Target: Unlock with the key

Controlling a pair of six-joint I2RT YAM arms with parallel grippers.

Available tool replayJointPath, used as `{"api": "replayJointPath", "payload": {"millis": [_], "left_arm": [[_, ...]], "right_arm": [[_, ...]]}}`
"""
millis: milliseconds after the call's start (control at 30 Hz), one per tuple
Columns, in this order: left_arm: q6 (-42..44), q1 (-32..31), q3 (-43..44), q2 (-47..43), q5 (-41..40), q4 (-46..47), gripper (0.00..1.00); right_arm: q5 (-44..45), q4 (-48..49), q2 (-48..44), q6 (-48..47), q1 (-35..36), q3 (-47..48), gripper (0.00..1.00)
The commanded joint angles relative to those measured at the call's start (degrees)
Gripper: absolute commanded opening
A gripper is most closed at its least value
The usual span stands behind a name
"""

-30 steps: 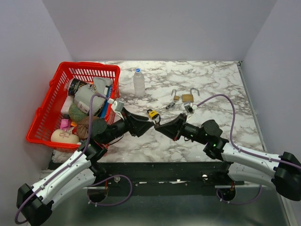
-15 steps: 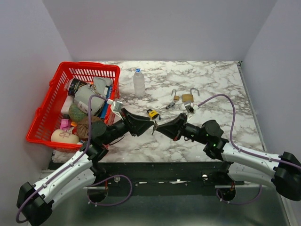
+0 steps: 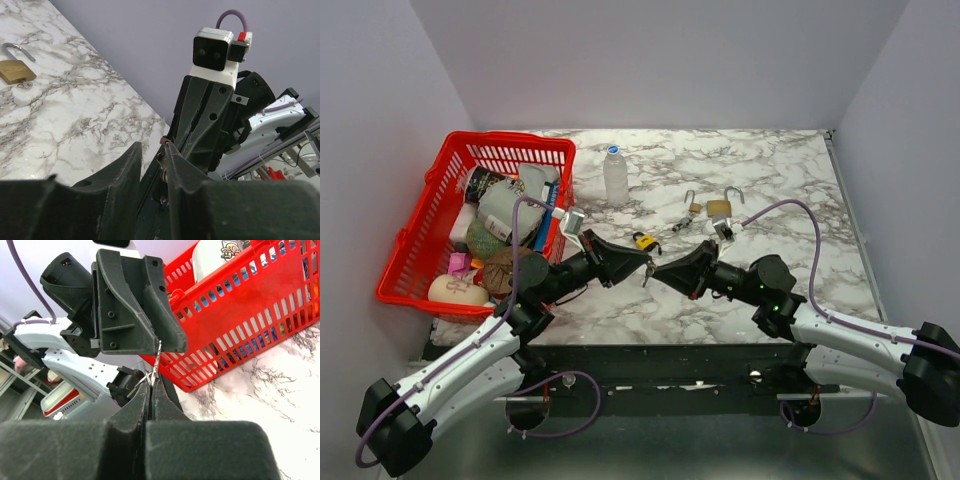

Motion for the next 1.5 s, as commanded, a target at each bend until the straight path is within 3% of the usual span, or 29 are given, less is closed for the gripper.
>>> {"api": "replayJointPath", "payload": {"millis": [0,100,233,333,400,433,533,633,800,933,1200,1467], "left_arm": [[-0.8,0.0,-2.3,0.2,2.0,4.1,0.22],[-1.6,0.1,-2.7,0.4,3.2,5.2,0.01],[-1.2,0.0,-3.0,-0.3,3.2,4.1,0.00],[2.4,0.1,-1.1,-1.0,1.9,-1.6,0.00],[5.7,0.1,1.1,-1.7,-0.1,-5.2,0.00],[6.7,0.0,1.7,-1.8,-0.6,-8.0,0.00],[10.0,0.2,3.2,-1.7,-0.6,-10.1,0.00],[12.7,0.3,5.5,0.6,4.5,-11.9,0.00],[19.1,0.3,11.0,3.8,11.0,-17.0,0.00],[20.2,0.3,12.2,4.5,15.4,-18.2,0.00],[17.7,0.2,11.0,5.1,18.9,-14.9,0.00],[17.8,0.2,11.3,5.6,19.2,-15.0,0.00]], "right_arm": [[0.8,3.1,-0.4,-0.2,0.0,-1.0,0.01],[2.0,3.0,-0.8,0.1,0.0,-1.4,0.01],[3.0,1.7,-1.3,0.1,0.1,-1.6,0.01],[3.7,-0.8,-2.7,-0.5,0.0,-1.9,0.04],[5.4,-4.6,-5.5,-1.8,0.0,-2.3,0.17],[6.0,-6.3,-6.9,-2.7,0.0,-2.4,0.33],[11.4,-16.7,-15.0,-7.1,-0.1,-2.5,0.66],[16.2,-26.1,-24.1,-11.4,-0.2,-1.9,0.77],[10.8,-35.5,-27.0,-17.7,-0.2,2.1,0.74],[4.9,-35.3,-21.7,-18.3,-0.2,4.5,0.61],[-4.5,-25.4,-11.3,-15.6,-0.2,5.6,0.52],[-8.1,-16.6,-7.8,-11.8,-0.2,4.4,0.44]]}}
